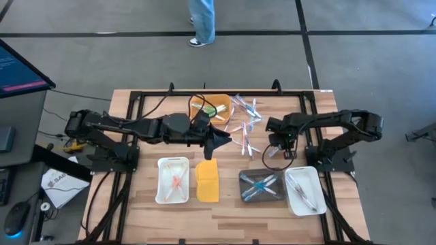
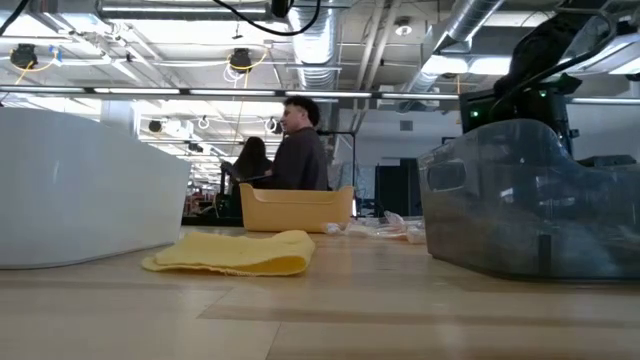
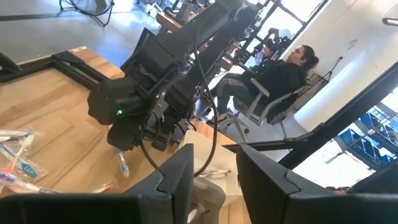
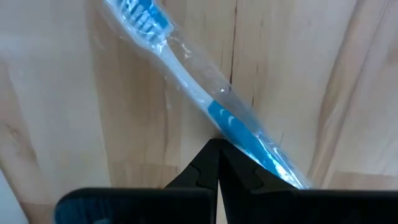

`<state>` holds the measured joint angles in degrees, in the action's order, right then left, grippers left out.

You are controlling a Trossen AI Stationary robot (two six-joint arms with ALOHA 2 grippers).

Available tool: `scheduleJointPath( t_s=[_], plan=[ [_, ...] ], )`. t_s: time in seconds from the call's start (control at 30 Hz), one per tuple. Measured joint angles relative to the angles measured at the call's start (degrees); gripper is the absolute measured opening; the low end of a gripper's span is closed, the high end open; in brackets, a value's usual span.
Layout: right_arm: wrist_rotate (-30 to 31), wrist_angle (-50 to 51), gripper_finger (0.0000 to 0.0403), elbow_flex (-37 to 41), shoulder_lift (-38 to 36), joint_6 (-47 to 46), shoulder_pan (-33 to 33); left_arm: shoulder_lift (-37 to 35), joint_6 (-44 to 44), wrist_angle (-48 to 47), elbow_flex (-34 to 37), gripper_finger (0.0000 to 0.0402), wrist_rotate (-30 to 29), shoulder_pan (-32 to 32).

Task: Pick & Place Toothbrushes
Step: Put the blue toothbrush into the black bin

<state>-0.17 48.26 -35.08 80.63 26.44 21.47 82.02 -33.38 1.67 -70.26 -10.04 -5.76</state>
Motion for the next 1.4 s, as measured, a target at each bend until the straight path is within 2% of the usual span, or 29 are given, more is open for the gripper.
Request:
scheduleJointPath(
  t_s=[0.2, 0.3, 0.5, 0.73, 1.0, 1.23, 1.4],
  plan=[
    [0.15, -0.18, 0.0, -0.89, 1.24, -2.15, -0.43, 0.0, 0.04, 0.15, 0.0, 0.0117, -0.31, 0.0],
    [-0.66, -3.31, 0.0, -2.67, 1.15, -2.51, 0.12, 0.0, 0.06, 0.14, -0.02, 0.0117, -0.47, 0.0],
    [-2.83, -3.41, 0.0, -3.73, 1.24, -2.52, 2.05, 0.0, 0.11, 0.21, -0.02, 0.0117, -1.98, 0.07],
    [-2.97, 2.96, 0.0, -6.76, 0.15, -2.51, 2.52, 0.0, -0.17, 0.34, -0.02, 0.0117, -2.02, 0.11],
    [-2.89, 3.39, 0.0, -11.48, -2.02, -1.46, 3.35, 0.0, -0.29, 0.59, -0.02, 0.0117, -2.0, 0.11],
    [-2.87, 9.23, 0.0, -11.68, 2.3, -0.57, 3.76, 0.0, -0.29, 0.57, -0.02, 0.0117, -2.0, 0.11],
    [-3.07, 9.56, 0.0, -11.68, 5.39, -0.96, 2.01, 0.0, -0.23, 0.55, -0.02, 0.0117, -1.96, 0.04]
  ],
)
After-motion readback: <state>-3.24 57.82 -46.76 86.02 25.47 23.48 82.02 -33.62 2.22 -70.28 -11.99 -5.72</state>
